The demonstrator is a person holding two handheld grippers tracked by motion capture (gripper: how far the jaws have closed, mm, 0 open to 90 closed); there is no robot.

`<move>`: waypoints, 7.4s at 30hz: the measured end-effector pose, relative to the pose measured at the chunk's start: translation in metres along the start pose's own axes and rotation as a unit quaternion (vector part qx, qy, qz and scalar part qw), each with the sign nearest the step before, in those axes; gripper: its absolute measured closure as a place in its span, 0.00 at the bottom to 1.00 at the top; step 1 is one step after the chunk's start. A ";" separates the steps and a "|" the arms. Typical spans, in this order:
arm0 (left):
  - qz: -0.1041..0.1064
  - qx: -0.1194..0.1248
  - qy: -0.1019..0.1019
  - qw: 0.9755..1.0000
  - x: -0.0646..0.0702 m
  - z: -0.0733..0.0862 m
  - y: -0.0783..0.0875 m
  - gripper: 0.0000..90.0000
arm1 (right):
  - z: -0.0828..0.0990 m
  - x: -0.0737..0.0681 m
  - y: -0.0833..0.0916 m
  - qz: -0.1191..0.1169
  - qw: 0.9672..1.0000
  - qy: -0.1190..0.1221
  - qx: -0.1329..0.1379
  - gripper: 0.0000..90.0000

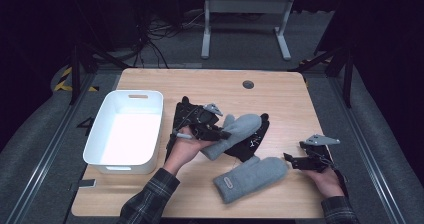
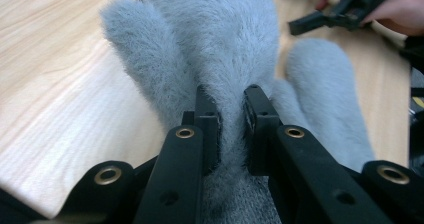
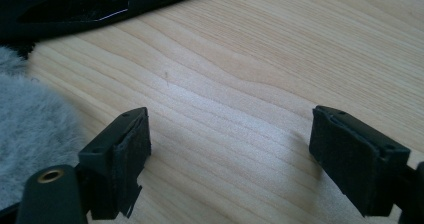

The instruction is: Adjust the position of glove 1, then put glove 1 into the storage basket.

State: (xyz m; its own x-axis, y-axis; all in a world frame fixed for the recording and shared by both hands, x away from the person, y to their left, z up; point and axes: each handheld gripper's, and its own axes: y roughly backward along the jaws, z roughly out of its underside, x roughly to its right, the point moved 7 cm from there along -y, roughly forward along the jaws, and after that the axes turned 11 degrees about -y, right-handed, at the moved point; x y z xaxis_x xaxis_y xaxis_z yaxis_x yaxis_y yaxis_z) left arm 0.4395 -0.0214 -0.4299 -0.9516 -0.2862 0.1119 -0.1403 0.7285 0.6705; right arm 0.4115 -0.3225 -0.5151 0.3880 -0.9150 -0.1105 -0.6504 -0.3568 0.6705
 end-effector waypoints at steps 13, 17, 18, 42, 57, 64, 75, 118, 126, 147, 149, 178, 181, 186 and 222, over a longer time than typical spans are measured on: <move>0.057 -0.004 -0.026 0.998 0.048 -0.001 -0.009 0.90 | 0.000 0.000 0.000 0.000 1.000 0.000 0.000 0.19; 0.067 -0.004 -0.029 0.997 0.059 0.001 -0.012 0.90 | 0.000 0.000 0.000 0.000 1.000 0.000 0.000 0.19; 0.069 -0.005 -0.031 0.997 0.061 0.002 -0.013 0.90 | 0.000 0.000 0.000 0.000 1.000 0.000 0.000 0.19; 0.101 -0.048 -0.070 0.991 0.094 0.012 -0.047 0.87 | 0.000 0.000 0.000 0.000 1.000 0.000 0.000 0.19; 0.099 -0.028 -0.081 0.991 0.092 0.006 -0.039 0.42 | 0.000 0.000 0.000 -0.001 1.000 0.000 0.000 0.19; 0.072 -0.017 -0.089 0.993 0.070 -0.006 -0.030 0.30 | 0.000 0.000 0.000 -0.001 1.000 -0.001 0.000 0.19; 0.070 -0.045 -0.074 0.994 0.062 -0.002 -0.059 0.19 | 0.000 0.000 0.000 -0.001 1.000 0.000 0.000 0.19; 0.146 -0.128 -0.032 0.981 0.084 0.026 -0.092 0.62 | 0.000 0.000 0.000 -0.002 1.000 0.001 0.000 0.19; 0.148 -0.117 -0.037 0.981 0.085 0.024 -0.089 0.74 | 0.000 0.000 0.000 -0.002 1.000 0.001 0.000 0.19; 0.152 -0.070 -0.029 0.985 0.086 0.003 -0.053 0.77 | 0.000 0.000 0.000 -0.003 1.000 0.001 0.000 0.19; 0.145 -0.065 -0.029 0.987 0.083 0.000 -0.046 0.77 | 0.000 0.000 0.000 -0.003 1.000 0.001 0.000 0.19; 0.064 -0.007 0.015 0.998 0.025 -0.014 0.049 0.75 | 0.000 0.000 0.000 -0.003 1.000 0.001 0.000 0.19; 0.056 -0.006 0.022 0.998 0.019 -0.012 0.055 0.75 | 0.000 0.000 0.000 -0.003 1.000 0.001 0.000 0.19; 0.035 -0.003 0.031 0.999 0.006 -0.008 0.074 0.75 | 0.000 0.000 0.000 -0.003 1.000 0.001 0.000 0.19; -0.108 0.049 0.160 0.980 -0.073 0.070 0.208 0.75 | 0.000 -0.001 0.000 -0.001 1.000 0.001 0.000 0.19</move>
State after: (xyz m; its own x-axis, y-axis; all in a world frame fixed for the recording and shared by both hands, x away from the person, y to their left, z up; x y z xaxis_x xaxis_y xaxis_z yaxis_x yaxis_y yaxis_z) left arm 0.4603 0.1944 -0.3499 -0.7648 -0.6094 0.2093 -0.3697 0.6811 0.6320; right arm 0.4112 -0.3221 -0.5151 0.3902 -0.9140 -0.1110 -0.6494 -0.3587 0.6706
